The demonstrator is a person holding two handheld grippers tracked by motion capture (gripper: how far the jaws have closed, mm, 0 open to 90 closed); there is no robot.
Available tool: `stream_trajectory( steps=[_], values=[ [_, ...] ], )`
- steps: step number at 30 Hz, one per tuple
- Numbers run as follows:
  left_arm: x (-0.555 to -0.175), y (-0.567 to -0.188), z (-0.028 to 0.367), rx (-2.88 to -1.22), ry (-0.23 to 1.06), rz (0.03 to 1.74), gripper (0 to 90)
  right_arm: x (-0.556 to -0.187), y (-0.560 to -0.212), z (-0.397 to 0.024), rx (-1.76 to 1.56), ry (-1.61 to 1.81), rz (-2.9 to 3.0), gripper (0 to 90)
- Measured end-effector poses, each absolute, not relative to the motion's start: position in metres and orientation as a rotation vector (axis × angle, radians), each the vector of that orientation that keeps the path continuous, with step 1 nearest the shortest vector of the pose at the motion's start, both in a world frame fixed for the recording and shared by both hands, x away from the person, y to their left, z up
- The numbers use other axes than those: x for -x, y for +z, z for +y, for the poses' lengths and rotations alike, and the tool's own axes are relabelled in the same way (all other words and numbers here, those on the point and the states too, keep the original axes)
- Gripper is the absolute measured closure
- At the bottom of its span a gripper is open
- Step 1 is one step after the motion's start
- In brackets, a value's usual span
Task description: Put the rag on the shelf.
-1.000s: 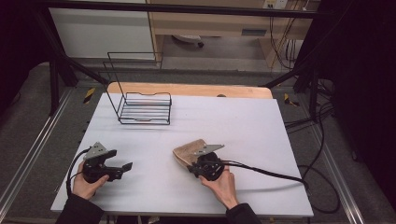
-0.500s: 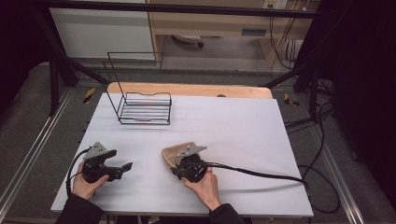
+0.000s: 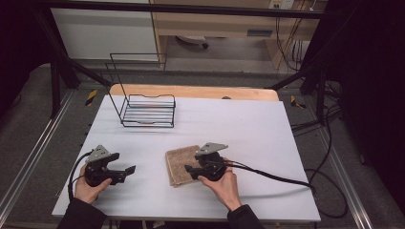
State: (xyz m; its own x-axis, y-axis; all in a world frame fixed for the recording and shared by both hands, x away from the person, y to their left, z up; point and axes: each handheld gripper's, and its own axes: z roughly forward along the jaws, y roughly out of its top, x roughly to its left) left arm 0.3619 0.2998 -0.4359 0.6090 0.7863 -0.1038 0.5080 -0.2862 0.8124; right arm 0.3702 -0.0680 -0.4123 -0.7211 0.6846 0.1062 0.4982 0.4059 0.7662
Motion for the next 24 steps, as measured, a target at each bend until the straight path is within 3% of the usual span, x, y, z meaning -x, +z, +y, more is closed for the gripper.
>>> stream_trajectory(
  steps=[8, 19, 24],
  values=[
    [-0.362, -0.436, 0.298, -1.965, 0.401, 1.024, 10.7, -0.373, -0.444, -0.098, -1.166, 1.114, 2.473, 53.3],
    [-0.361, -0.435, 0.293, -1.972, 0.396, 1.025, 9.3, -0.368, -0.452, -0.098, -1.304, 1.205, 2.453, 81.7],
    [-0.362, -0.433, 0.287, -1.963, 0.381, 1.022, 8.4, -0.363, -0.449, -0.096, -1.392, 1.252, 2.435, 84.5]
  ],
)
